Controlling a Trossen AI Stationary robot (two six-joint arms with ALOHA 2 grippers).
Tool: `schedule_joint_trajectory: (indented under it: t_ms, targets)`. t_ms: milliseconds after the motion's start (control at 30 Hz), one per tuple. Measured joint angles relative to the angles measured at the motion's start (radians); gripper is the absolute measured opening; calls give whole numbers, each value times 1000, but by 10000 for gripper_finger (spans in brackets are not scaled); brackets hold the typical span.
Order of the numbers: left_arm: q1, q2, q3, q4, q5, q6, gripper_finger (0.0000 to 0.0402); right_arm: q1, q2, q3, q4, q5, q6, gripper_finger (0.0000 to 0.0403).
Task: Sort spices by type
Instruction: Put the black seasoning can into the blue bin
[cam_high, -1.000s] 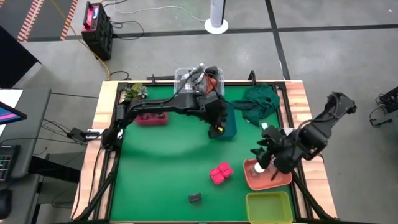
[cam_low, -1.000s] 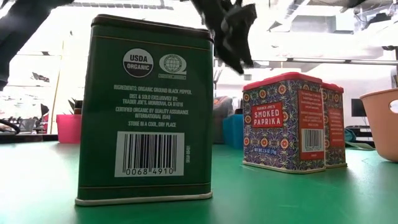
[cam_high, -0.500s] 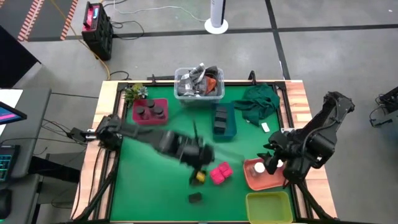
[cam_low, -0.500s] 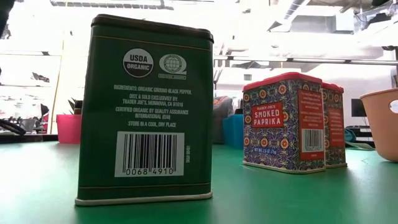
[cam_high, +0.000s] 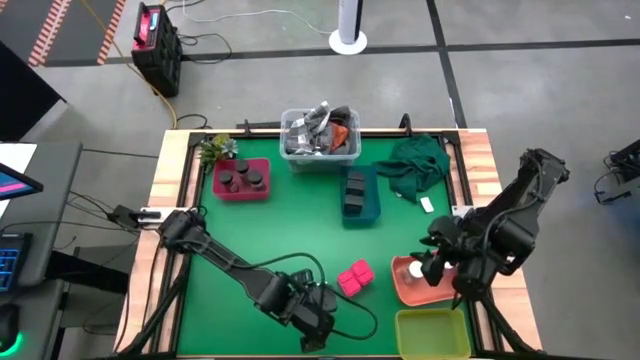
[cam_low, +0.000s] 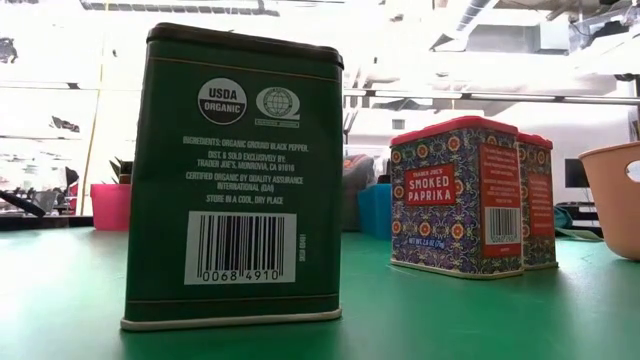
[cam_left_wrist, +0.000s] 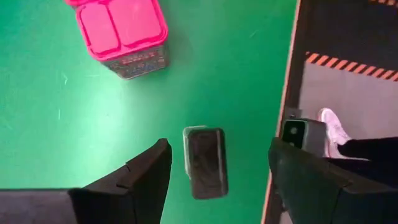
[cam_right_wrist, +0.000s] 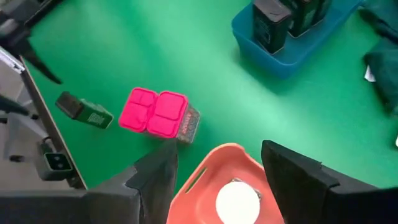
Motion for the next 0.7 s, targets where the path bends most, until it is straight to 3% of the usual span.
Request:
schedule_joint_trajectory:
  t_ms: [300,500,700]
  targets:
    - [0,27,-122,28,-17,-6,257,2,20,0,33,-2,0,260]
    - [0,27,-186,158,29,-3,257,2,29,0,34,-8,0,260]
    - [0,25,-239,169,36,-8,257,2,32,0,34,-9,-3,260]
